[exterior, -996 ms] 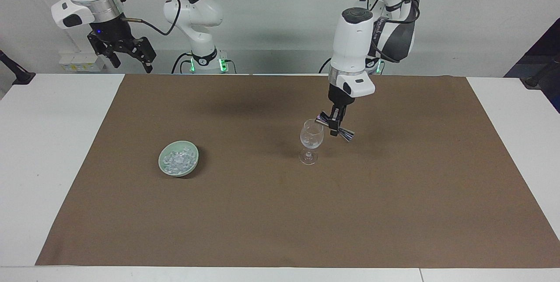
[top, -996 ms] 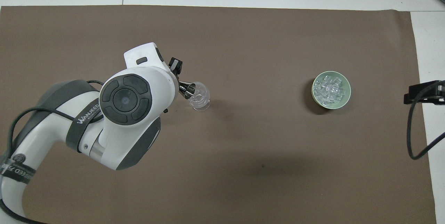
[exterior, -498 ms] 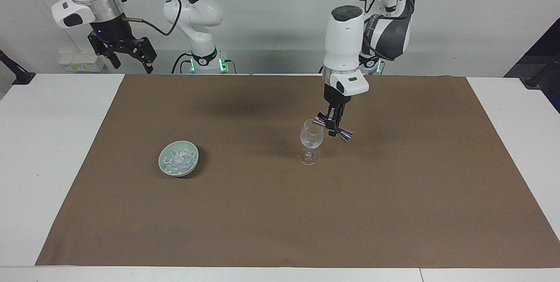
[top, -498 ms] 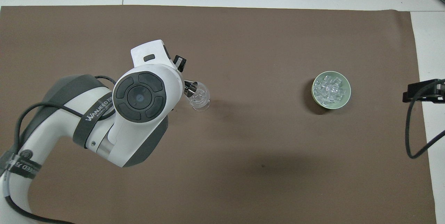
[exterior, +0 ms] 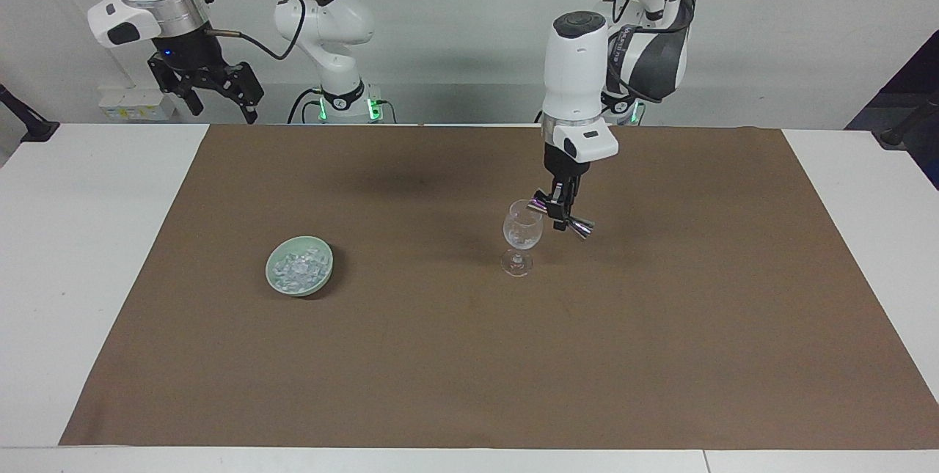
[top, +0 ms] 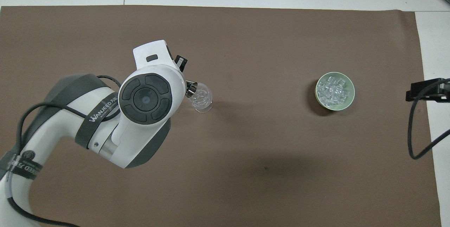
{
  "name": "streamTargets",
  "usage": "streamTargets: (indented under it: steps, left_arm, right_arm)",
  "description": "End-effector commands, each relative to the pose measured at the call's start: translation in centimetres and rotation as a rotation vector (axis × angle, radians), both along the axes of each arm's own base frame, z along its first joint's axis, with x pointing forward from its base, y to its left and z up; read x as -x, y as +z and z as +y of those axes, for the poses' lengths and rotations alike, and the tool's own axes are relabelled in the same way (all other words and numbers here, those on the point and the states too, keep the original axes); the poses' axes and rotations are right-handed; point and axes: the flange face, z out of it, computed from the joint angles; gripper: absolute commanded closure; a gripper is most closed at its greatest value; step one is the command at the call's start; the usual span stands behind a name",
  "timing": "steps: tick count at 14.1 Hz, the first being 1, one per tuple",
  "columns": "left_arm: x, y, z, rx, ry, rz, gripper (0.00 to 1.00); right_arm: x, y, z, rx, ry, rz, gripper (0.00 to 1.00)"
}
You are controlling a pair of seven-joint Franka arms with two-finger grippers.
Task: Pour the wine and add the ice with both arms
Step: 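Hold the bottle tilted over the clear cup with the left gripper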
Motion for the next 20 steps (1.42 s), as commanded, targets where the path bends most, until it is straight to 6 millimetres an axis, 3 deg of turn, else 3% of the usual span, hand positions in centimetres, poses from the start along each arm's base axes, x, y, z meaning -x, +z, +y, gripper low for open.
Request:
streamTargets:
  steps: [1, 20]
  left_arm:
    - [0.1, 0.5, -0.9, -0.036, 0.005, -0.016, 1.00]
    - [0.8, 0.7, -2.2, -0.089, -0.009, -0.076, 1.00]
  right_arm:
    - [0.4, 0.0, 0.1, -0.013, 0.019, -0.021, 0.00]
    - [0.5, -0.1, 0.7, -0.013, 0.031, -0.019, 0.00]
